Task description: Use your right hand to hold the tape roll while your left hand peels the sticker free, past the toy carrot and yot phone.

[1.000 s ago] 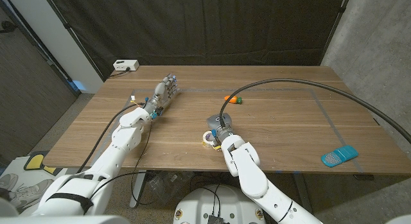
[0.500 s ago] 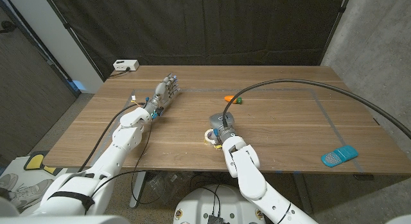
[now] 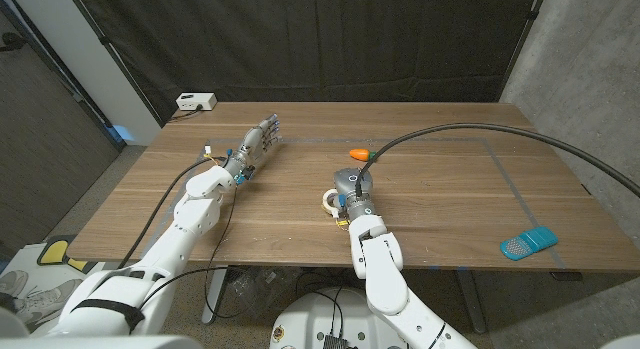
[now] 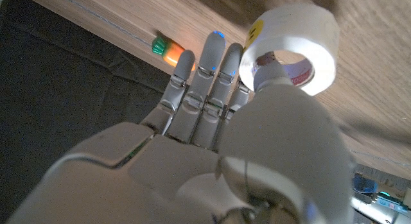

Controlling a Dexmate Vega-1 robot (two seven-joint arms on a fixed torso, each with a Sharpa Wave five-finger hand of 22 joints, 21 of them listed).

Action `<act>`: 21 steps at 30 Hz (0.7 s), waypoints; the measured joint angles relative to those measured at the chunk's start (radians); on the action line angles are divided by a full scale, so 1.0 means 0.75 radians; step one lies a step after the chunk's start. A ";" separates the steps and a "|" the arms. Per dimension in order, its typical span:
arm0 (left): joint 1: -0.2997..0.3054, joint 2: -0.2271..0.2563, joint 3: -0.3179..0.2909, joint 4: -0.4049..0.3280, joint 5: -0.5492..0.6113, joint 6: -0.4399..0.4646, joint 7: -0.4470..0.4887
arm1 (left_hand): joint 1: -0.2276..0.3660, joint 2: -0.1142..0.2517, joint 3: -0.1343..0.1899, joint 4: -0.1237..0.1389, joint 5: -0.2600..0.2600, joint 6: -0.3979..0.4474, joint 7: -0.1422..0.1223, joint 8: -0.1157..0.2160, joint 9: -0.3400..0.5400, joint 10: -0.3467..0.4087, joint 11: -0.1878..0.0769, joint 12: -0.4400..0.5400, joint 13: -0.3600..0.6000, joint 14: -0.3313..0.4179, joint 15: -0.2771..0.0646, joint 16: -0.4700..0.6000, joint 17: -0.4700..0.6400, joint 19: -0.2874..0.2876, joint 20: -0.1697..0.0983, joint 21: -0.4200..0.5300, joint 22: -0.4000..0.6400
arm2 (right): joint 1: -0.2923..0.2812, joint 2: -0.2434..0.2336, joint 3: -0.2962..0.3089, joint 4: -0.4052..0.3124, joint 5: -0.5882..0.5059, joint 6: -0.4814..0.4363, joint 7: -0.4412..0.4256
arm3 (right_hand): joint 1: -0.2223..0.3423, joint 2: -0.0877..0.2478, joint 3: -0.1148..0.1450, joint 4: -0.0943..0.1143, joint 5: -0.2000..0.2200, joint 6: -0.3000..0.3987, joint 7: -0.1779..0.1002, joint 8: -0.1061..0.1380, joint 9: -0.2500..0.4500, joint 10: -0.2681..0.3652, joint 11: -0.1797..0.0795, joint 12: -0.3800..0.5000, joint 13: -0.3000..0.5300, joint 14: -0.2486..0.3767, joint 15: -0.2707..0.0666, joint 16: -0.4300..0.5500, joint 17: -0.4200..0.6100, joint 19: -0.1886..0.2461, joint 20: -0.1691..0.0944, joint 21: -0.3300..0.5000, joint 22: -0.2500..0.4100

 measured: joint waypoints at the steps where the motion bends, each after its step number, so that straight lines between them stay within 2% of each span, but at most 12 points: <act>1: 0.001 0.003 0.003 -0.002 0.003 -0.006 0.002 | 0.020 0.001 0.007 -0.012 -0.003 0.015 0.002 0.000 0.000 0.017 0.001 0.001 0.000 0.021 0.002 0.007 0.000 0.010 0.009 0.000 0.000 | 0.000 0.002 0.000 0.001 0.004 -0.004 -0.010 | 0.000 0.000 0.000 0.000 0.000 0.000 0.000 0.000 0.000 0.003 0.003 0.000 0.000 0.001 -0.001 0.000 0.000 0.000 0.000 0.003 0.001; 5: 0.003 0.029 0.029 -0.015 0.033 -0.050 0.014 | 0.064 0.010 0.025 -0.044 -0.007 0.043 0.016 0.000 0.000 0.049 -0.003 0.006 0.007 0.063 -0.012 0.008 0.000 0.035 0.025 0.000 0.000 | 0.000 0.015 0.004 0.014 0.026 -0.029 -0.062 | 0.000 0.000 -0.010 0.001 0.000 0.000 0.000 0.000 0.005 0.009 0.000 0.000 0.000 0.001 -0.001 0.000 0.000 0.000 0.000 0.023 0.001; 7: 0.003 0.032 0.031 -0.016 0.048 -0.075 0.016 | 0.092 0.013 0.036 -0.055 -0.007 0.051 0.010 0.000 0.000 0.056 -0.010 0.006 0.007 0.068 -0.017 0.008 0.005 0.041 0.031 0.000 0.004 | 0.000 0.023 0.007 0.020 0.028 -0.031 -0.066 | 0.002 -0.002 -0.011 -0.001 0.000 0.010 0.000 0.000 0.006 0.010 -0.001 0.000 0.000 0.006 -0.007 0.000 0.005 -0.001 0.001 0.033 0.006; 13: -0.018 0.093 0.099 -0.020 0.080 -0.145 -0.006 | 0.139 0.025 0.055 -0.081 -0.007 0.054 0.007 0.000 0.007 0.064 -0.018 0.006 0.007 0.086 -0.021 0.008 0.006 0.050 0.040 0.000 0.006 | 0.004 0.046 0.013 0.037 0.074 -0.079 -0.151 | 0.007 -0.007 -0.011 -0.001 -0.010 0.017 -0.002 0.000 0.008 0.028 -0.005 -0.006 0.004 0.009 -0.005 0.000 0.006 -0.007 -0.002 0.062 0.007; 16: -0.023 0.108 0.117 -0.020 0.101 -0.189 -0.011 | 0.186 0.021 0.067 -0.115 -0.007 0.086 0.020 0.005 0.007 0.078 -0.031 0.006 0.007 0.098 -0.025 0.008 0.006 0.059 0.049 0.000 0.006 | 0.007 0.057 0.016 0.044 0.083 -0.090 -0.167 | 0.008 -0.008 -0.018 0.003 -0.010 0.017 -0.002 0.000 0.008 0.030 -0.007 -0.006 0.004 0.009 -0.005 0.000 0.012 -0.014 0.004 0.073 0.013; 21: -0.029 0.156 0.166 -0.046 0.132 -0.234 0.015 | 0.231 0.018 0.082 -0.152 -0.007 0.118 0.029 0.010 0.007 0.109 -0.029 0.006 0.007 0.132 -0.037 0.007 0.006 0.076 0.066 0.000 0.006 | 0.009 0.067 0.019 0.046 0.112 -0.121 -0.209 | 0.007 -0.006 -0.018 0.003 -0.010 0.019 -0.005 0.000 0.008 0.038 -0.015 -0.007 0.010 0.016 -0.011 0.000 0.012 -0.014 0.004 0.100 0.013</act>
